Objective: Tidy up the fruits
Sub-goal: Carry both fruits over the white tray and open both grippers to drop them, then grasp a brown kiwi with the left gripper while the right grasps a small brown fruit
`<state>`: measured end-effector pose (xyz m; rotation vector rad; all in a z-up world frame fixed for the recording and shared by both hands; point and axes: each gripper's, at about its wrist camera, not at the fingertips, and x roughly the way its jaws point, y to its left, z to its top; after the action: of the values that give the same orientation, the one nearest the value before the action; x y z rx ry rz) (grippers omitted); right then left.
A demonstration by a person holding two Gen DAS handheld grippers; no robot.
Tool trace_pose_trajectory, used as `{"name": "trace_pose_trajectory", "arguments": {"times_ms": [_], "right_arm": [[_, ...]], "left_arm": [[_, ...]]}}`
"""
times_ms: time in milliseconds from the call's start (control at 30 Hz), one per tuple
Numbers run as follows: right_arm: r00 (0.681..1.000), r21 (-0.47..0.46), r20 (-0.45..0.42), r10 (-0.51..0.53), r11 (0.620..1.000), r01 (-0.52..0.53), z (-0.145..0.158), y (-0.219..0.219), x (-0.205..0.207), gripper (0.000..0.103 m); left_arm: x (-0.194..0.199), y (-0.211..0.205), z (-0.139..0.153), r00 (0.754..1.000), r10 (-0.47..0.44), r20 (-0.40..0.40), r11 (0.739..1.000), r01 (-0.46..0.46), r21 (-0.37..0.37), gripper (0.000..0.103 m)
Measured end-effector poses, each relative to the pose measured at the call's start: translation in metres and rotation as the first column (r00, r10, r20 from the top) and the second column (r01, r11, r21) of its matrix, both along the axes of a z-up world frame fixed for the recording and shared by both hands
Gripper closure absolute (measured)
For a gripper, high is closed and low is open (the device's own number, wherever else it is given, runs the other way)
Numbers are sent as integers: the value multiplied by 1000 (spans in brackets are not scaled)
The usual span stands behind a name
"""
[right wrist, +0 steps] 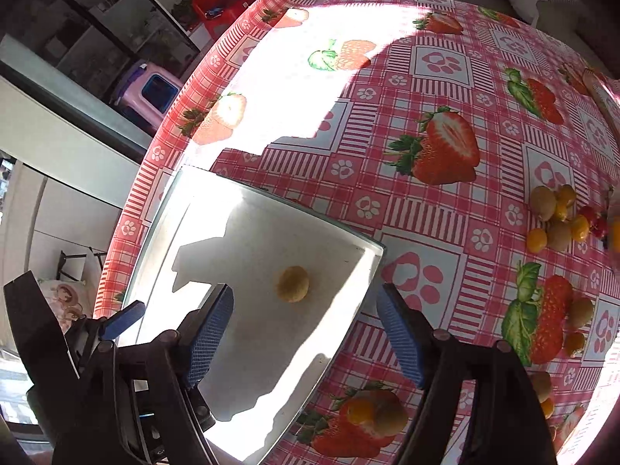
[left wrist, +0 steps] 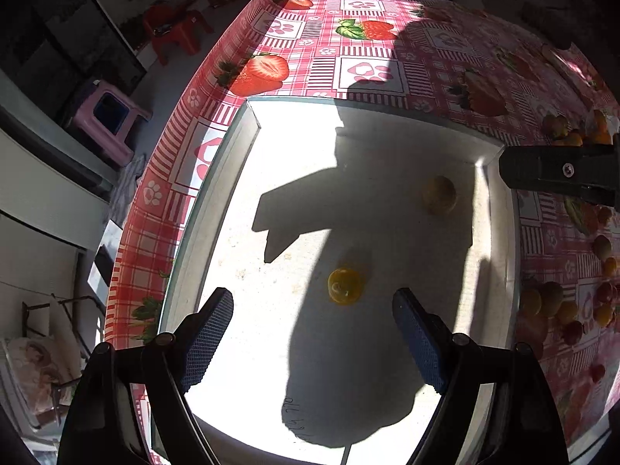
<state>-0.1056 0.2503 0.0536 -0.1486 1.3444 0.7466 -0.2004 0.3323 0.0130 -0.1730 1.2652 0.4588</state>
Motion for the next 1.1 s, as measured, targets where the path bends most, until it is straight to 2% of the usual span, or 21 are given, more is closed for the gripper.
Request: {"name": "trace_pose_trajectory", "arguments": {"times_ms": [200,333,467,600,733,900,1100], "right_arm": [[991,-26,2,-131,991,131,4,-70,8,23],[974,-68,7,-225,972,225,6,-129,11,23],[949,-120,12,-316,941,315,2,-187,9,23],[922,-164,11,-386,909,383,-6,-237,7,23],[907,-197,20,-420,888,416,-14,-271,3,23],[909,-216,27,-416,886,411,-21,-292,-3,24],[928,-215,17,-372,905,367,-31,-299,-8,40]], "left_arm": [[20,-40,16,994,-105,24,994,105,2,18],[37,-76,24,980,-196,42,980,197,-5,18],[57,-115,28,951,-305,59,952,306,-17,18],[77,-154,22,908,-413,66,908,416,-49,18],[95,-186,9,869,-491,63,866,495,-75,18],[107,-211,-4,830,-555,56,826,557,-85,18],[117,-224,-18,811,-584,44,804,585,-102,18]]}}
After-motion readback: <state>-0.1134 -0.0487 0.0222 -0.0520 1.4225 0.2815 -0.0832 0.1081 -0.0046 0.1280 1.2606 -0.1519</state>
